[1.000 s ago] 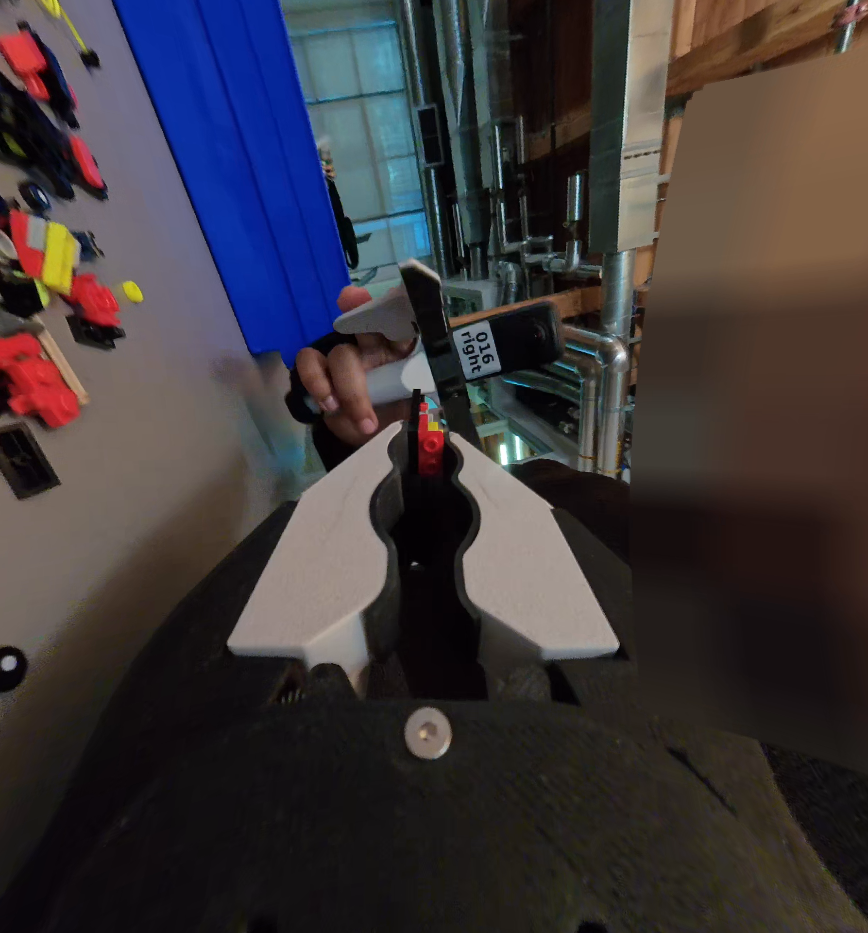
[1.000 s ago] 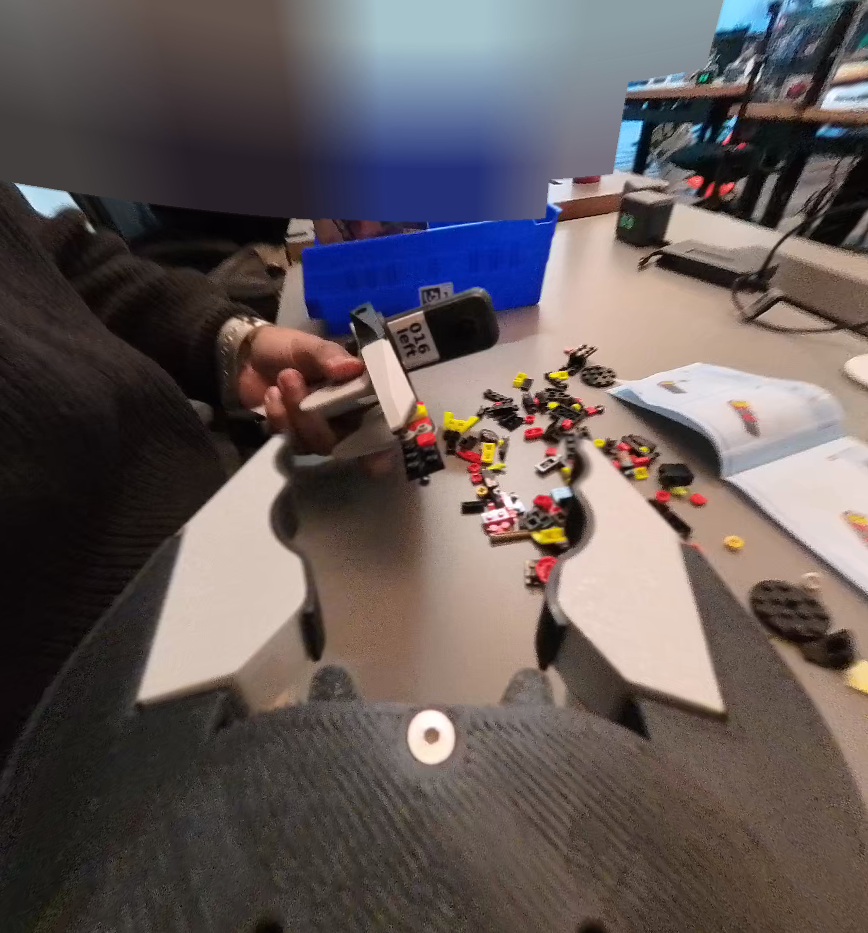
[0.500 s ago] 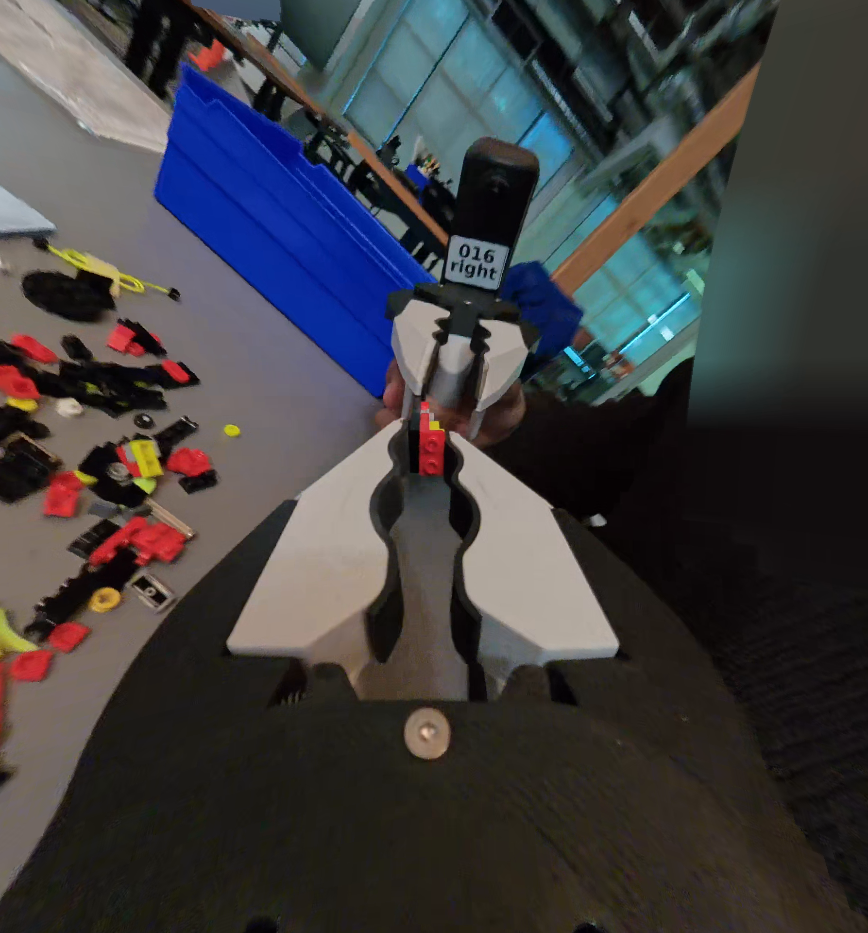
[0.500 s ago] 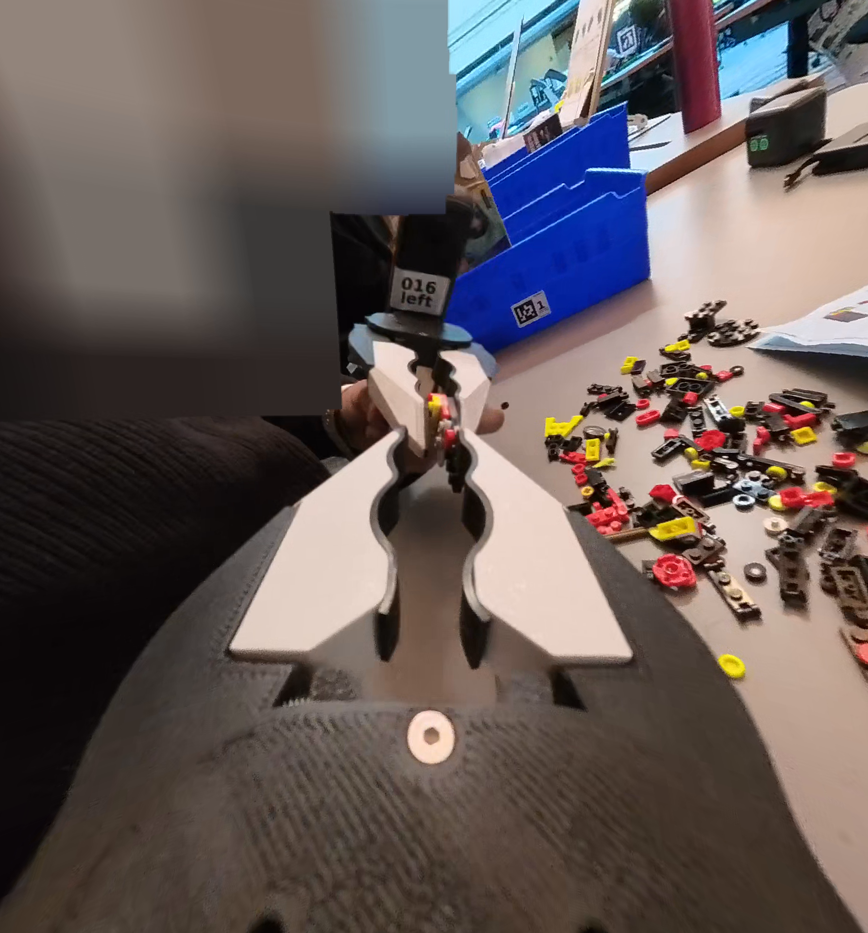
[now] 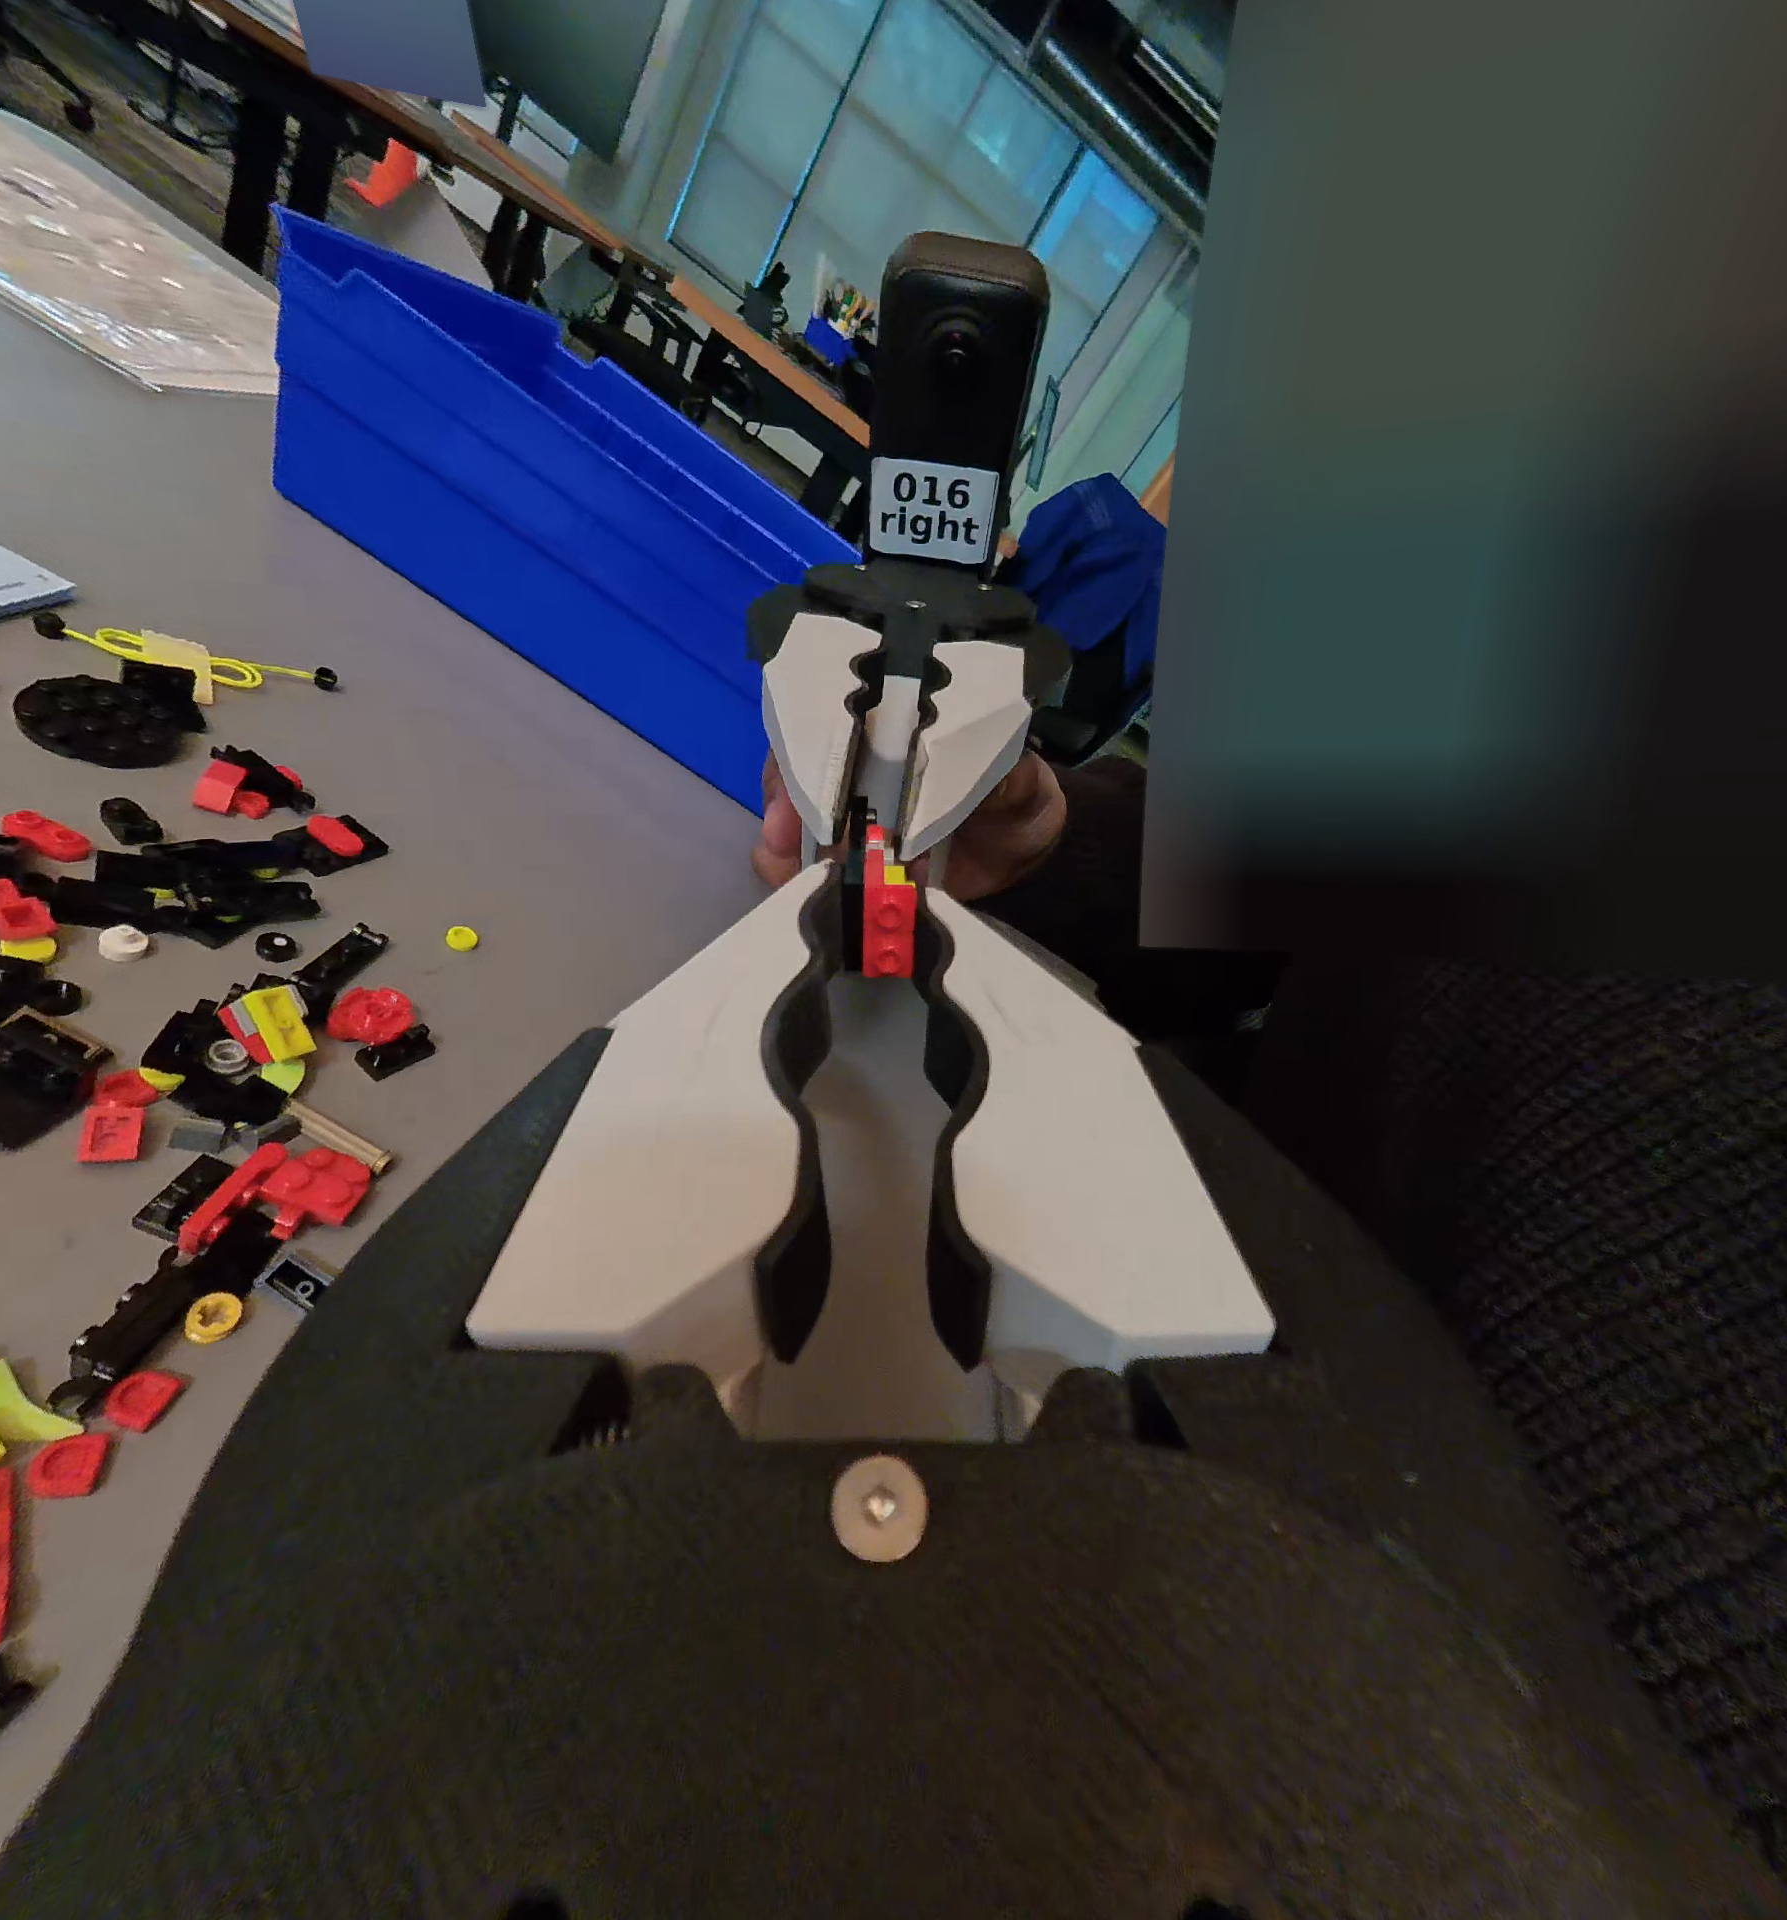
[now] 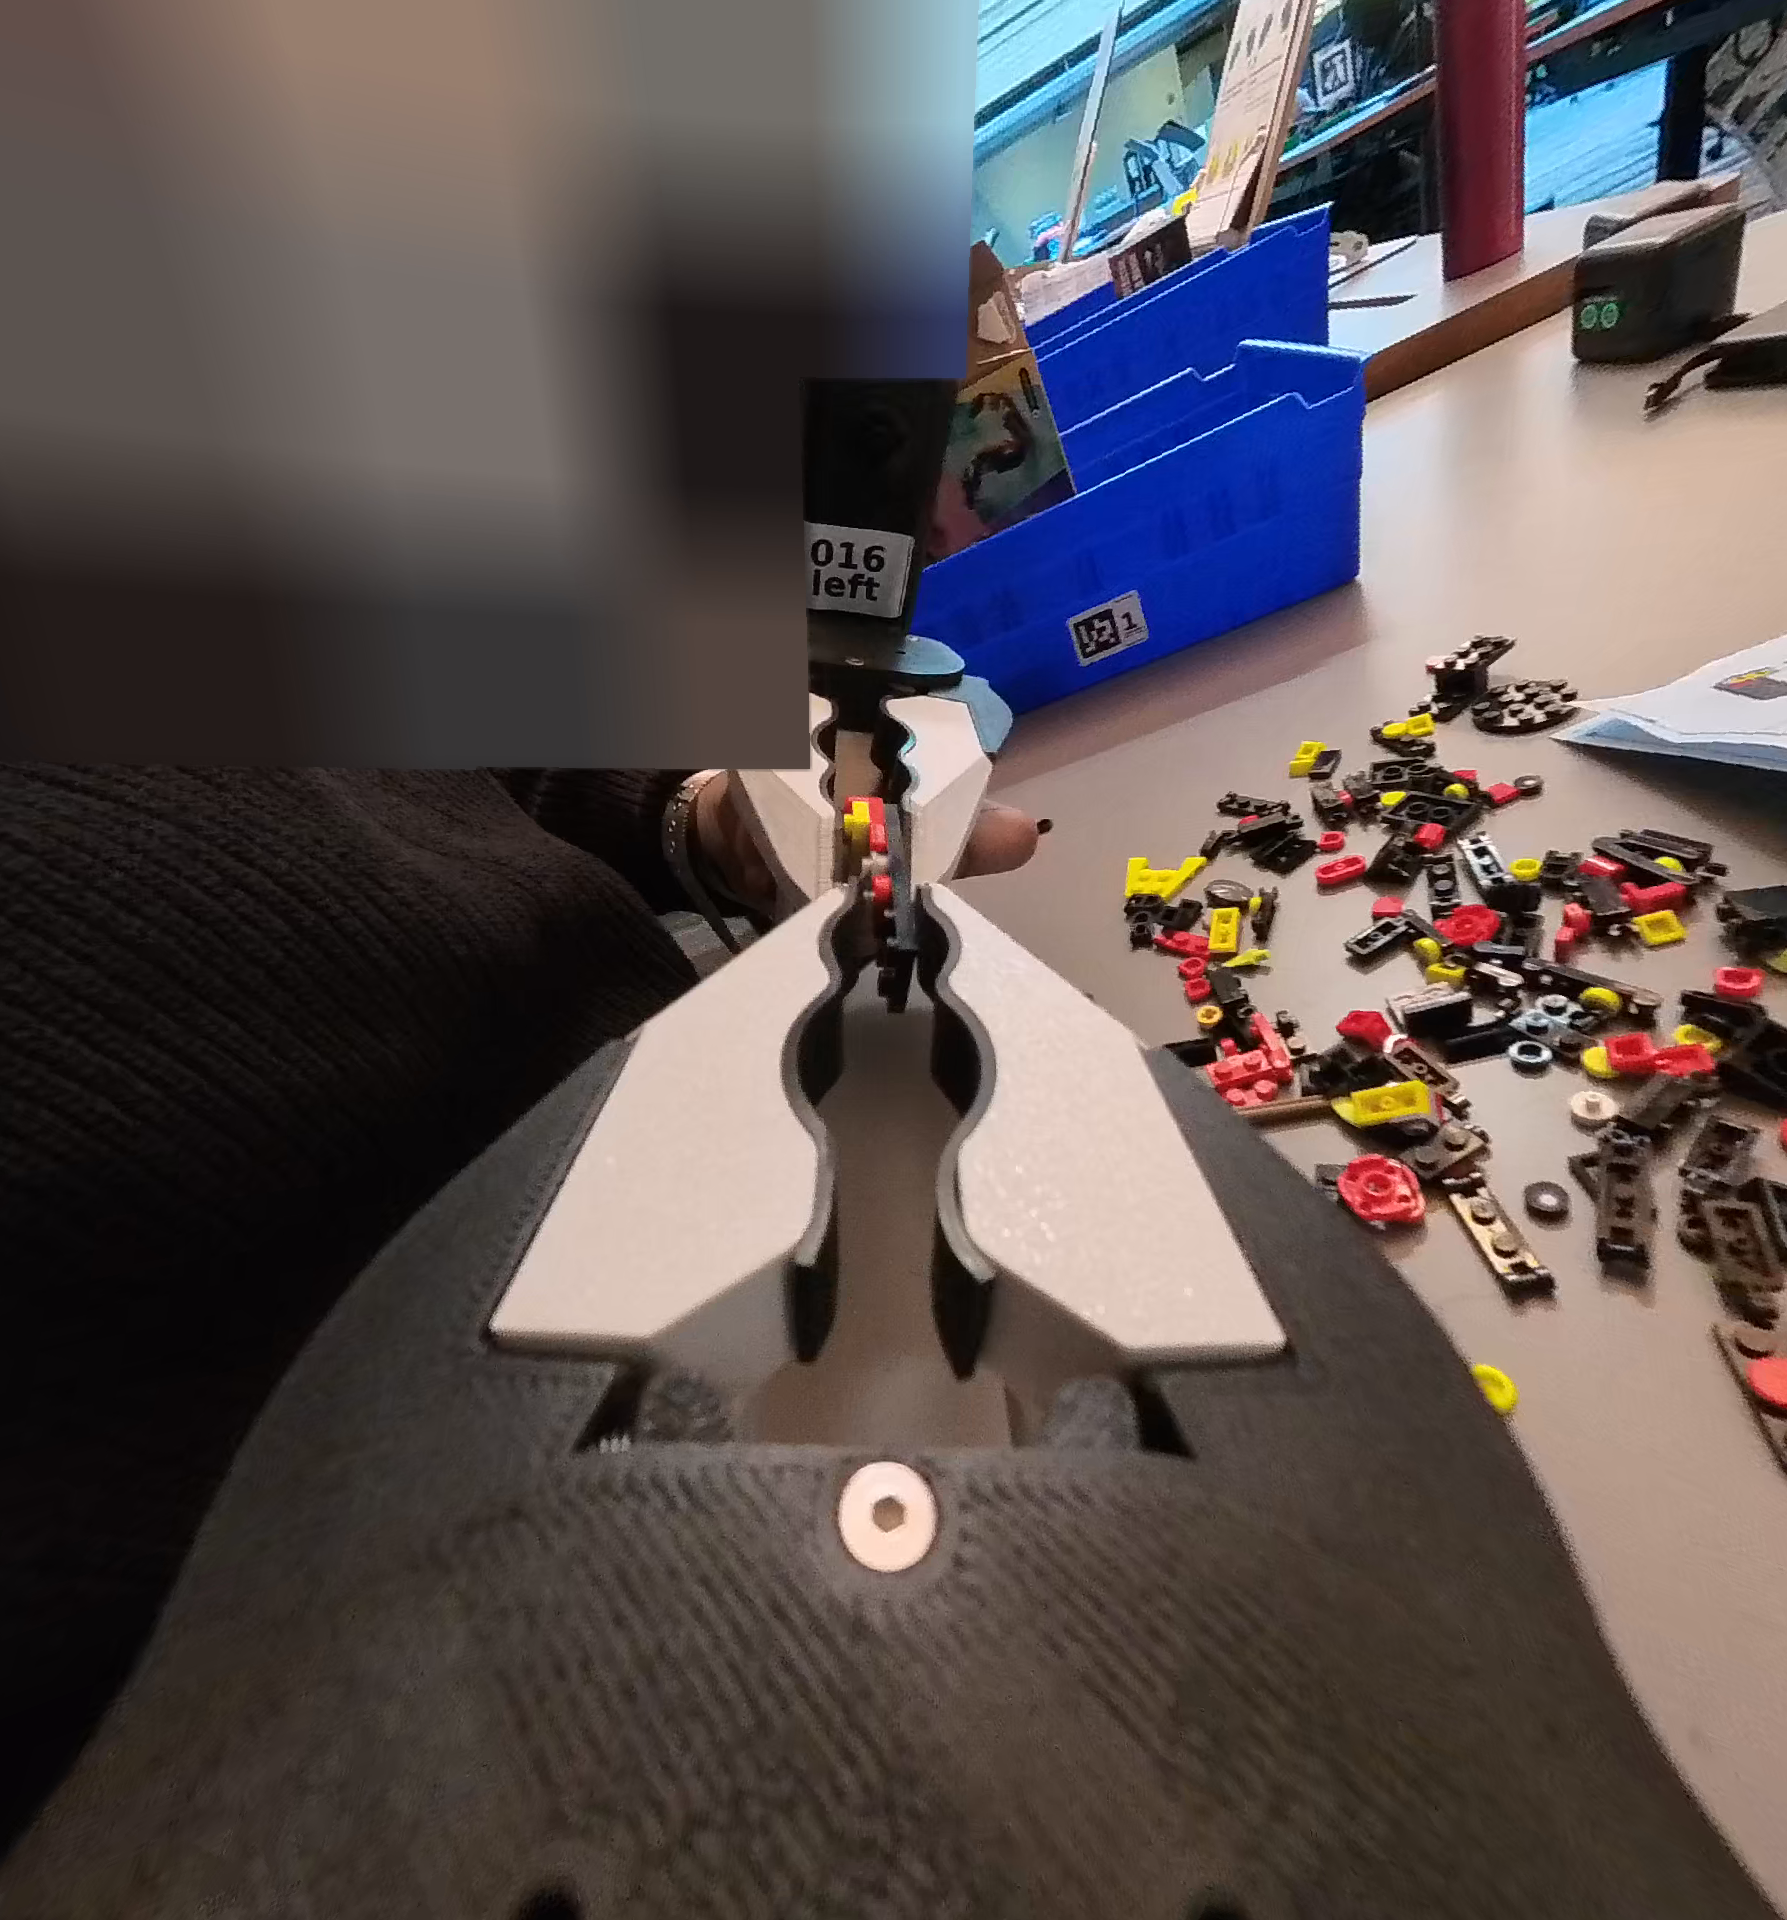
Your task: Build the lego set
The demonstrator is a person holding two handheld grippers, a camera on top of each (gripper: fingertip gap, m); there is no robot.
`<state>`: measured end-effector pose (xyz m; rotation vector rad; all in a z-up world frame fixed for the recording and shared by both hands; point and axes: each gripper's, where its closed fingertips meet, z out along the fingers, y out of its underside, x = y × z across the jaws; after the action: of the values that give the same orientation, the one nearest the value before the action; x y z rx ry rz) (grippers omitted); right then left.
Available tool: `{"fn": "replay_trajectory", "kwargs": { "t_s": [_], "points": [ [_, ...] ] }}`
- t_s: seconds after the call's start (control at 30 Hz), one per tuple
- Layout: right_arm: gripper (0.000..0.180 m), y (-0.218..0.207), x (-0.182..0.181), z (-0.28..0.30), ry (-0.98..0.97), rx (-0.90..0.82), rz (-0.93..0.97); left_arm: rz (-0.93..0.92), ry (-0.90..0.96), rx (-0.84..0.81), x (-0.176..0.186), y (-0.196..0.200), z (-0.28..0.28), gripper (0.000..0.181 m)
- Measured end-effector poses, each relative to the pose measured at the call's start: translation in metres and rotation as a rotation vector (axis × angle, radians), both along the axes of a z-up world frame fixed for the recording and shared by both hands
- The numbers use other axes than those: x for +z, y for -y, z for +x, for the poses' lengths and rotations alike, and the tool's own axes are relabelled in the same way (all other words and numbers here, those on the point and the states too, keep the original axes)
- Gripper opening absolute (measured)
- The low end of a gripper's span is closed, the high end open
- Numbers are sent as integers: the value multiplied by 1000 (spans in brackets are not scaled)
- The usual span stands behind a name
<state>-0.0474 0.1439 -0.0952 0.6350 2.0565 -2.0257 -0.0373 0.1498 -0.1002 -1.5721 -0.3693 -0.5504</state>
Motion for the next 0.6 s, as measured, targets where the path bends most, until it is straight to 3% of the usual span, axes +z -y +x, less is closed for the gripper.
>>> {"fn": "replay_trajectory", "kwargs": {
  "t_s": [0.6],
  "points": [
    [4,1,9,8,-48,51,-28,22,-150,15,9,-2,8,8]
  ]
}}
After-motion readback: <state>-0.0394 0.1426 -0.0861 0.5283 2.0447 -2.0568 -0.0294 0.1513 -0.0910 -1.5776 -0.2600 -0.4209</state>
